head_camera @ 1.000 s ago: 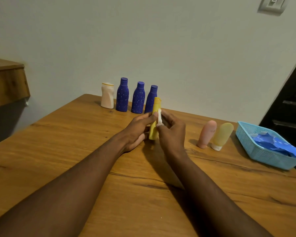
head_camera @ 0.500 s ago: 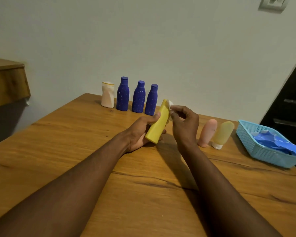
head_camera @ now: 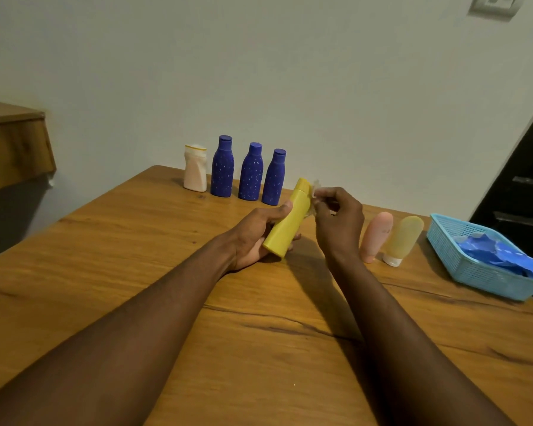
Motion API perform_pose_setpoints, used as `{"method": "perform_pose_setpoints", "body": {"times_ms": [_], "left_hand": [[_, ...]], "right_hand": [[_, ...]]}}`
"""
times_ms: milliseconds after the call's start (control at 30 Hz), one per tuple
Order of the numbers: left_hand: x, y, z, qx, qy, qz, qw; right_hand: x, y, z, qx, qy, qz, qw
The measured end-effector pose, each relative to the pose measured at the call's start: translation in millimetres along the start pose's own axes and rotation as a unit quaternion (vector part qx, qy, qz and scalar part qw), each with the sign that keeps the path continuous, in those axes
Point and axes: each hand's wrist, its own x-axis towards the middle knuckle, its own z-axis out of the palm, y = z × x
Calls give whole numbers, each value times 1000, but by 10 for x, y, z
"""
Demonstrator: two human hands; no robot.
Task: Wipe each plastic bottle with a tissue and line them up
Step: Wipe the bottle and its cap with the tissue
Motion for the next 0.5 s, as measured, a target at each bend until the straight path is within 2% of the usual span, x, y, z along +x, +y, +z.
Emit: {"method": "perform_pose_setpoints", "body": {"times_ms": [67, 233, 300, 367, 500], "left_hand": [[1, 3, 3, -3, 1, -1, 1000], [22, -9, -27, 12, 4, -4, 1000], [27, -15, -29, 10, 5, -1, 1000], [36, -22, -38, 3, 9, -6, 1000], [16, -12, -35, -3, 3, -2, 1000]], "right_hand": [[-2, 11, -39, -2, -2, 17, 1000], [-62, -186, -14, -52, -47, -162, 984], [-62, -206, 32, -68, -59, -177, 980], [-51, -169, 32, -51, -42, -141, 988], [0, -17, -38, -4, -10, 6, 1000]]}}
